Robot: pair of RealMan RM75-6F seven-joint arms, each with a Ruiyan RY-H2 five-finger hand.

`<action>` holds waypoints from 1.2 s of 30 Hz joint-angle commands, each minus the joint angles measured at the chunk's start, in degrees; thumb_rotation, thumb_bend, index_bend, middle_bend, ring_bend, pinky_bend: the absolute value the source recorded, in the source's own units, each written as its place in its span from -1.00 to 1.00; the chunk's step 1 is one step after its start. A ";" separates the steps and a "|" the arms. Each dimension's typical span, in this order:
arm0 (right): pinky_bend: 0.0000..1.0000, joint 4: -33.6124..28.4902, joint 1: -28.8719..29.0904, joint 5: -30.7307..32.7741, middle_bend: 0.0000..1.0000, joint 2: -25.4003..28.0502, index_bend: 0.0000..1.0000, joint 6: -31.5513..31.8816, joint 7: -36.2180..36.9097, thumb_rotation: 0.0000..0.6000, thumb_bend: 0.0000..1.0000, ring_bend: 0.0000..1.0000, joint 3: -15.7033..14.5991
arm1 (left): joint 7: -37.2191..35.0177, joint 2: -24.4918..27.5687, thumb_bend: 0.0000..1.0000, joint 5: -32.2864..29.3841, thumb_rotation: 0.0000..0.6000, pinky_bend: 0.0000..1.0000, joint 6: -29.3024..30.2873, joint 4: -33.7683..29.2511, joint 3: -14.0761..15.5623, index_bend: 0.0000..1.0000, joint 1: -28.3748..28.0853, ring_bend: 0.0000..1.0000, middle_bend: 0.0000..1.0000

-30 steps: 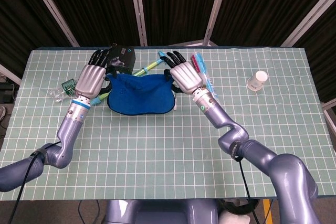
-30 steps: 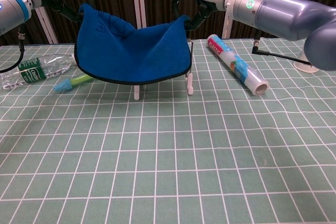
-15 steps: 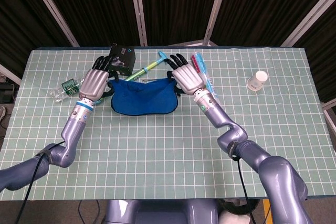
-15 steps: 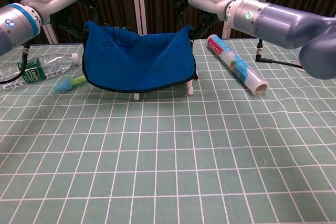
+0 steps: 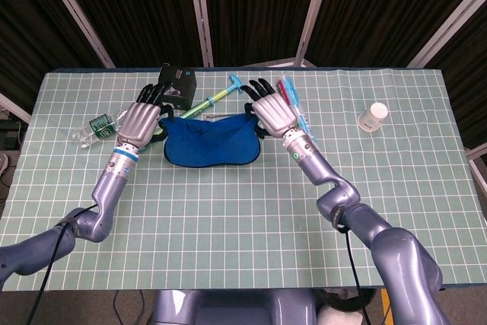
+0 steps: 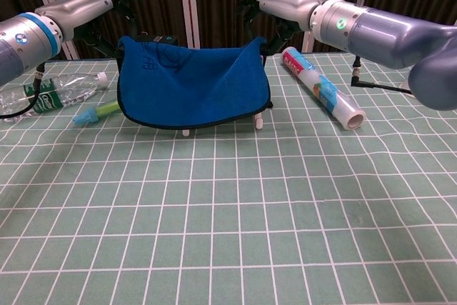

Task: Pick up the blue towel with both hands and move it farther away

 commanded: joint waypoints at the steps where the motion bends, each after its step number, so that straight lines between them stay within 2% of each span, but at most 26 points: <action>1: -1.00 0.00 -0.16 0.03 -0.81 0.22 -0.02 -0.88 0.33 1.00 -0.51 -1.00 -0.33 | -0.01 -0.11 0.10 -0.16 1.00 -1.00 -0.48 0.15 0.05 0.02 -0.09 -1.00 -1.00; 2: -1.00 -0.11 -0.18 0.05 -0.82 0.33 -0.25 -1.07 0.43 1.00 -0.63 -1.00 -0.37 | 0.05 -0.12 0.10 -0.29 1.00 -1.00 -0.68 0.16 0.05 -0.10 -0.10 -1.00 -1.00; 4: -1.00 -0.19 -0.33 0.33 -0.83 0.48 -0.50 -1.37 0.25 1.00 -0.75 -1.00 -0.28 | 0.68 0.11 0.07 -1.12 1.00 -1.00 -1.80 -0.08 0.06 -0.58 -0.10 -1.00 -1.00; 6: -1.00 -0.22 -0.53 0.51 -0.85 0.56 -0.58 -1.38 -0.26 1.00 -0.78 -1.00 -0.26 | 1.41 0.39 -0.07 -1.94 1.00 -1.00 -2.55 -0.48 0.03 -0.90 -0.01 -1.00 -1.00; 7: -1.00 -0.39 -0.68 0.57 -0.85 0.70 -0.60 -1.37 -0.51 1.00 -0.78 -1.00 -0.29 | 1.90 0.62 -0.18 -2.50 1.00 -1.00 -2.97 -0.83 0.00 -0.99 0.09 -1.00 -1.00; 9: -1.00 -0.81 -0.98 0.66 -0.87 0.99 -0.64 -1.18 -0.89 1.00 -0.80 -1.00 -0.30 | 2.67 1.07 -0.26 -3.37 1.00 -1.00 -3.46 -1.51 -0.07 -1.00 0.30 -1.00 -1.00; 14: -1.00 -3.96 -2.52 1.01 -0.94 3.02 -0.73 -0.64 -2.22 1.00 -0.99 -1.00 -0.54 | 4.73 3.10 -0.27 -5.19 1.00 -1.00 -3.74 -3.90 0.16 -1.00 1.57 -1.00 -1.00; 21: -1.00 -11.77 -5.87 2.03 -1.00 7.50 -0.83 2.22 -6.12 1.00 -1.00 -1.00 -0.32 | 6.83 6.85 -0.28 -7.25 1.00 -1.00 -2.76 -8.05 0.77 -1.00 4.27 -1.00 -1.00; 24: -1.00 -17.06 -8.30 2.58 -1.00 10.72 -0.85 4.10 -8.61 1.00 -1.00 -1.00 -0.50 | 7.08 9.33 -0.27 -7.24 1.00 -1.00 -1.16 -10.94 1.38 -1.00 6.23 -1.00 -1.00; 28: -1.00 -28.92 -15.07 2.49 -1.00 18.28 -0.85 10.54 -12.25 1.00 -1.00 -1.00 -2.15 | 5.64 15.11 -0.27 -4.86 1.00 -1.00 4.34 -18.41 2.91 -1.00 11.23 -1.00 -1.00; 31: -1.00 -35.57 -18.93 2.19 -1.00 22.51 -0.85 14.01 -14.18 1.00 -1.00 -1.00 -3.38 | 5.48 18.34 -0.28 -3.40 1.00 -1.00 7.73 -23.32 3.77 -1.00 14.00 -1.00 -1.00; 36: -1.00 -43.99 -24.77 1.49 -1.00 27.91 -0.85 19.35 -16.22 1.00 -1.00 -1.00 -5.47 | 7.05 23.00 -0.27 -1.96 1.00 -1.00 13.10 -31.68 5.65 -1.00 18.67 -1.00 -1.00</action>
